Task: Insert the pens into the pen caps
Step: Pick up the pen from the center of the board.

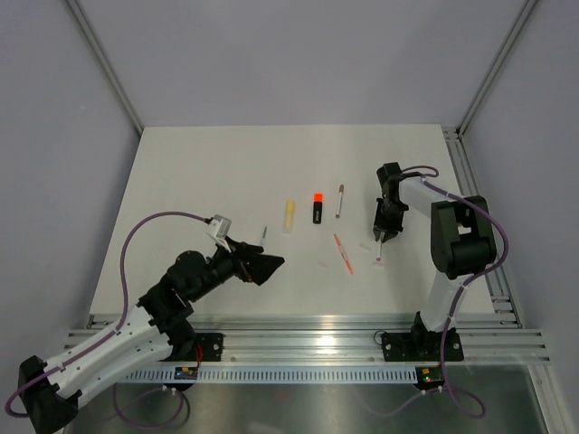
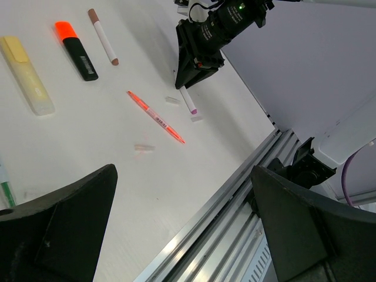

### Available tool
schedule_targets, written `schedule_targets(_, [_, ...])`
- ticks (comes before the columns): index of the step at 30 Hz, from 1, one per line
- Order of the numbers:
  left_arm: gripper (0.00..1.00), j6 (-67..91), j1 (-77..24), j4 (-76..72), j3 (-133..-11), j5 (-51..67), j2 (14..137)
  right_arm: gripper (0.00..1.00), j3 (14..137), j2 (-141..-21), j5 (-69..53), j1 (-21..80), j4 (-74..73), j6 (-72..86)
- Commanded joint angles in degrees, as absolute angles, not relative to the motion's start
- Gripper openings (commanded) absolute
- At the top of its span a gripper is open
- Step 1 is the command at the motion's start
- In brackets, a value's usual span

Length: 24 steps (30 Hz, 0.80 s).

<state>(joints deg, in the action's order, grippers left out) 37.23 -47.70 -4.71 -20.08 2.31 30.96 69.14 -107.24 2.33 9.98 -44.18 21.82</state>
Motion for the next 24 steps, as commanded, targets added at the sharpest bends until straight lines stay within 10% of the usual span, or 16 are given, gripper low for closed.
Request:
schedule_targets(1, [0.99,35.6,-48.0,-4.7,-21.0,0.3,29.5,0.28,71.0,-108.5,1.1,9.8,-47.5,21.3])
schedule_targets(10, [0.99,35.6,-47.9,-5.1,-21.4,-0.7,31.0,0.0,70.8,-106.4,6.0,9.7,-44.7,22.2])
schedule_targets(24, [0.89,35.1,-47.9,-12.9,-23.2,9.6,40.4,0.0,59.9,-76.9,-2.5,13.1,-26.5,24.4])
